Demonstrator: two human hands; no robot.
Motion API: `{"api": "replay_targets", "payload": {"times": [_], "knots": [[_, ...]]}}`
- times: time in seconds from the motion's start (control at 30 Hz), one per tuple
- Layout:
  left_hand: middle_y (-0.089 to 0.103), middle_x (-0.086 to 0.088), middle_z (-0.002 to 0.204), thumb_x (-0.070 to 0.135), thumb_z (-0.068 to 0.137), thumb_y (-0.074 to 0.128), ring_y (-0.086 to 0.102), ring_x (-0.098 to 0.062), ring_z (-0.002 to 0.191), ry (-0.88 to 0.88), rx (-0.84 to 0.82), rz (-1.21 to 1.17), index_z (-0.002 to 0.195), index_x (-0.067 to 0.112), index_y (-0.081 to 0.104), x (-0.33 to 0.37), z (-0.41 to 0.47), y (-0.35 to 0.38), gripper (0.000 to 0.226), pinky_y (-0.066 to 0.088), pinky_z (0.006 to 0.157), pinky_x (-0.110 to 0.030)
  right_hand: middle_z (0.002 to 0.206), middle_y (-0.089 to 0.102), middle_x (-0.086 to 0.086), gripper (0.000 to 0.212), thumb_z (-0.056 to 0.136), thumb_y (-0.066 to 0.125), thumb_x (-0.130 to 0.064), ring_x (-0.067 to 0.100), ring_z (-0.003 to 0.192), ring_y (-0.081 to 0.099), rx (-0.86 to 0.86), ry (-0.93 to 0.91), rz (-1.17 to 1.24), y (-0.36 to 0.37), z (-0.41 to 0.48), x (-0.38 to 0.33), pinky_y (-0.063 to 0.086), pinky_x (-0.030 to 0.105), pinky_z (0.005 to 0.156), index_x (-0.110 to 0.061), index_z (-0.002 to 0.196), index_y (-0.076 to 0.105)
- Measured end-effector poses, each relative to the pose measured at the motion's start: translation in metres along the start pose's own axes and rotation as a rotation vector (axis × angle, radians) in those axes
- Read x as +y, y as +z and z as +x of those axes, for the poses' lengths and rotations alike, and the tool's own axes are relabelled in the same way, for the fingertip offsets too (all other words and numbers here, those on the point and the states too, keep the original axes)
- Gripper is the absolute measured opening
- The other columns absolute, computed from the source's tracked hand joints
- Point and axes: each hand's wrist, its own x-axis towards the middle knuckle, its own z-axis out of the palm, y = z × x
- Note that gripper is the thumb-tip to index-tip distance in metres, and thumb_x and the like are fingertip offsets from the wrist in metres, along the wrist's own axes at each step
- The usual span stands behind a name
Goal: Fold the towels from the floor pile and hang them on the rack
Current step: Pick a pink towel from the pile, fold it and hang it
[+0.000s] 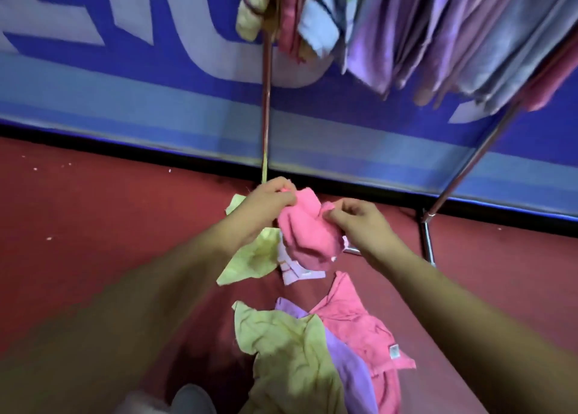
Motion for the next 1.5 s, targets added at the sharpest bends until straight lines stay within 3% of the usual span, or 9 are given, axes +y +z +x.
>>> {"api": "replay_targets", "payload": {"times": [0.3,0.47,0.6,0.77,0.93,1.17,1.3,1.37,1.5], "knots": [[0.063,-0.015,0.096,0.0,0.09,0.066,0.061,-0.026,0.086,0.061,0.101,-0.31,0.104,0.009,0.058,0.04,-0.112,0.055,0.018,0.052,0.076,-0.042,0.048,0.052,-0.01,0.029,0.087,0.066,-0.02,0.007,0.048,0.045,0.351,-0.118,-0.147,-0.041,-0.091,-0.046,0.039,0.026,0.055,-0.016,0.06,0.057],[0.061,-0.014,0.083,0.006,0.091,0.066,0.061,-0.02,0.067,0.053,0.09,-0.218,0.098,0.005,0.063,0.039,-0.123,0.062,0.007,0.056,0.061,-0.034,0.068,0.068,0.003,0.016,0.088,0.069,-0.021,0.013,0.057,0.053,0.234,-0.071,-0.377,-0.048,-0.097,-0.028,0.042,0.026,0.06,-0.012,0.075,0.066],[0.065,-0.009,0.079,0.008,0.098,0.056,0.065,-0.017,0.067,0.06,0.098,-0.344,0.097,0.009,0.062,0.055,-0.121,0.053,0.006,0.06,0.061,-0.035,0.078,0.069,0.005,0.019,0.093,0.07,-0.028,0.017,0.059,0.06,0.052,-0.141,-0.056,-0.045,-0.112,-0.046,0.049,0.03,0.057,-0.012,0.103,0.068],[0.064,-0.019,0.094,0.001,0.1,0.046,0.067,-0.025,0.079,0.029,-0.036,-0.567,0.115,-0.002,0.059,0.058,-0.123,0.04,0.02,0.063,0.068,-0.038,0.065,0.065,-0.006,0.009,0.086,0.078,-0.017,0.011,0.054,0.059,-0.112,-0.28,-0.225,-0.043,-0.125,-0.045,0.05,0.03,0.053,-0.014,0.09,0.07],[0.071,-0.01,0.1,-0.004,0.091,0.063,0.068,-0.018,0.077,0.183,0.119,-0.201,0.116,0.005,0.063,0.056,-0.123,0.022,0.027,0.059,0.066,-0.025,0.069,0.067,0.002,0.003,0.082,0.075,-0.014,0.017,0.065,0.062,0.093,-0.215,-0.099,-0.051,-0.114,-0.046,0.058,0.056,0.069,-0.013,0.084,0.073],[0.073,-0.003,0.084,0.015,0.09,0.071,0.062,-0.009,0.077,0.325,0.31,0.115,0.089,0.02,0.073,0.054,-0.124,-0.007,0.006,0.048,0.073,-0.026,0.068,0.067,0.009,0.013,0.075,0.07,-0.025,0.02,0.067,0.058,0.371,-0.141,-0.232,-0.069,-0.103,-0.039,0.058,0.055,0.072,-0.013,0.074,0.067],[0.072,0.001,0.084,0.01,0.089,0.069,0.063,-0.007,0.079,0.364,0.047,0.035,0.097,0.009,0.073,0.062,-0.133,0.007,0.008,0.051,0.076,-0.02,0.11,0.071,-0.003,0.045,0.074,0.086,-0.024,0.008,0.1,0.064,0.17,-0.162,-0.368,-0.056,-0.107,-0.043,0.049,0.02,0.087,-0.017,0.115,0.068],[0.072,0.001,0.086,0.007,0.085,0.071,0.064,-0.007,0.08,0.356,-0.051,-0.015,0.099,0.007,0.072,0.06,-0.135,0.019,0.014,0.052,0.075,-0.018,0.125,0.069,-0.002,0.064,0.076,0.087,-0.03,0.009,0.115,0.065,-0.103,-0.209,-0.143,-0.041,-0.112,-0.048,0.048,0.024,0.099,-0.014,0.132,0.061],[0.071,-0.007,0.096,-0.003,0.079,0.076,0.065,-0.009,0.089,0.359,-0.124,0.023,0.109,0.011,0.069,0.059,-0.132,0.024,0.034,0.053,0.084,-0.024,0.078,0.068,0.009,0.013,0.089,0.076,-0.015,0.011,0.072,0.056,-0.213,-0.299,-0.091,-0.022,-0.117,-0.053,0.047,0.027,0.066,-0.004,0.093,0.07]]}}
